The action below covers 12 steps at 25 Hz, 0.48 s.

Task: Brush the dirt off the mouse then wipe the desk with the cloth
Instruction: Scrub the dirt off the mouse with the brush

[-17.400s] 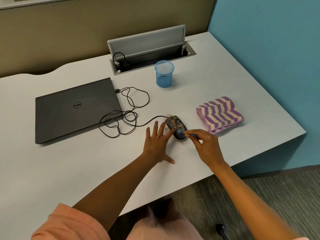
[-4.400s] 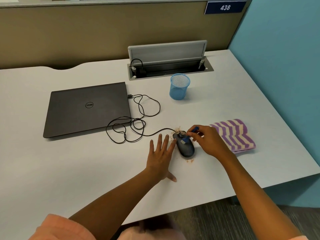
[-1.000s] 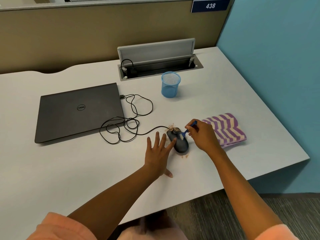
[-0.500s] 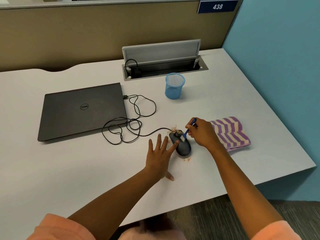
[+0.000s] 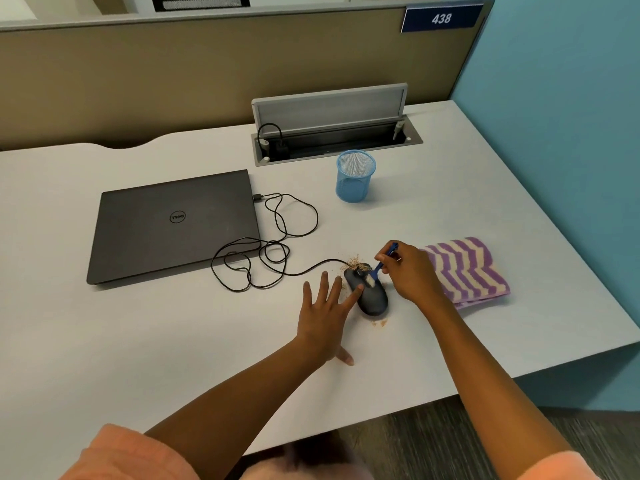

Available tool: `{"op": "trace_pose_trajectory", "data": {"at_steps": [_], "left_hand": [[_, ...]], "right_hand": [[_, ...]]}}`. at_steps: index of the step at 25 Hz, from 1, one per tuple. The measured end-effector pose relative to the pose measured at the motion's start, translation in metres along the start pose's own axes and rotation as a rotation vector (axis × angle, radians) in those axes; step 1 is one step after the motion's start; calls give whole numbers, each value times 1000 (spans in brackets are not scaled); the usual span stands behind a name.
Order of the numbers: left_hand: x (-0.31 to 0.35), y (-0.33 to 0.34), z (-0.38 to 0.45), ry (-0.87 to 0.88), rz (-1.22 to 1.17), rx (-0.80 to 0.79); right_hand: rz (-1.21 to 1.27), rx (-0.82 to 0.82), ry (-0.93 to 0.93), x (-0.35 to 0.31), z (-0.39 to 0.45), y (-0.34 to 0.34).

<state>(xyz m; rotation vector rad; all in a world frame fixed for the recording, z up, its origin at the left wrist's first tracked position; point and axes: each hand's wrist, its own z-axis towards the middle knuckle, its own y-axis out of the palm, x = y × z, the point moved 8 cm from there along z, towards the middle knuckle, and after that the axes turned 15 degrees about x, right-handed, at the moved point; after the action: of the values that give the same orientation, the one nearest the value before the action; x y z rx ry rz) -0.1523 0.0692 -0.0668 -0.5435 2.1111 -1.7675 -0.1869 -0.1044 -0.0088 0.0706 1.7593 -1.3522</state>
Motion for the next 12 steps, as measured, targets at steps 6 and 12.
{"op": "trace_pose_trajectory", "data": {"at_steps": [6,12], "left_hand": [[0,0,0,-5,-8,-8],[0,0,0,-6,-18,-9]], "right_hand": [[15,35,-21,7,-5,-16],[54,112,23,1,-3,-16]]}}
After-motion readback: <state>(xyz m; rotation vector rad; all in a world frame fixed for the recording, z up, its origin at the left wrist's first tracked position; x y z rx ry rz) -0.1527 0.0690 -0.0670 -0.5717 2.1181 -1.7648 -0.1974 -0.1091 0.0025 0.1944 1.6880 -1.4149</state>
